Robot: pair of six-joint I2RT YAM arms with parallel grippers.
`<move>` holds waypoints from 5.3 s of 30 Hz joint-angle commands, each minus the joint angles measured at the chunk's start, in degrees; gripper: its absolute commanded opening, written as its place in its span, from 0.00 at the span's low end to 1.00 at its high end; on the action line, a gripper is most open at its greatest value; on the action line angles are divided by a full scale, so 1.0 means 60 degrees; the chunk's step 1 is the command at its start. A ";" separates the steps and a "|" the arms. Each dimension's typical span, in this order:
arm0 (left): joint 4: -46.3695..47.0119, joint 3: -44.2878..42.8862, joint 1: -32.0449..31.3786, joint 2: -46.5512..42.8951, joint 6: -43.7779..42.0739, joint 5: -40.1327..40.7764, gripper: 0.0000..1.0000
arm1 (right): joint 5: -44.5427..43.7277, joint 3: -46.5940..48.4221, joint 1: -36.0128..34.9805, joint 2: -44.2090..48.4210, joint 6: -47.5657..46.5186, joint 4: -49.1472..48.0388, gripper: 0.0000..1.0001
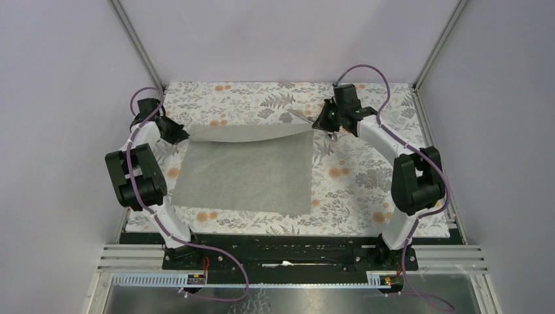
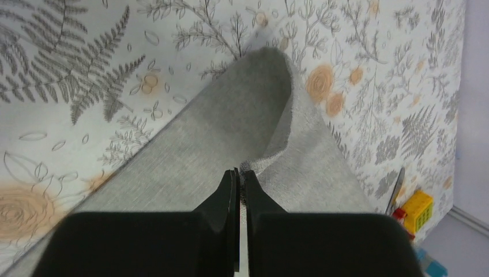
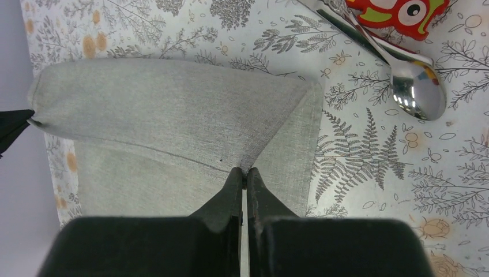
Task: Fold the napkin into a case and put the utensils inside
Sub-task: Fold and flatten the napkin at the center of the board.
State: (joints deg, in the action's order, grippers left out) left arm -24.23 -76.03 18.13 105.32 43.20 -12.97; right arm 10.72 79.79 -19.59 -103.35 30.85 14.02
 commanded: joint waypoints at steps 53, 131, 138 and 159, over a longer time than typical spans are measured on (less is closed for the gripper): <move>-0.1761 -0.3299 -0.0097 0.0319 -0.0956 -0.1761 0.00 | 0.0072 0.3239 0.0867 -0.0659 -0.0282 0.1440 0.00; -0.2948 0.4381 0.0593 -0.3226 -0.0748 0.3325 0.00 | 0.1253 -0.7515 -0.1991 0.4512 0.0995 -0.1056 0.00; -0.2922 0.4351 0.0598 -0.3061 -0.0721 0.3273 0.00 | 0.1186 -0.7673 -0.2002 0.4183 0.1012 -0.1300 0.00; -0.3447 0.3814 0.0659 -0.4463 -0.0748 0.3414 0.57 | 0.1310 -0.7087 -0.2023 0.4884 0.0449 0.0156 0.57</move>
State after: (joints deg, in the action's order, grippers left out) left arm -43.90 -50.09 21.67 83.64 39.00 5.28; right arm 19.03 33.91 -31.11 -77.54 36.38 9.78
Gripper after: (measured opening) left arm 0.544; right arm 0.498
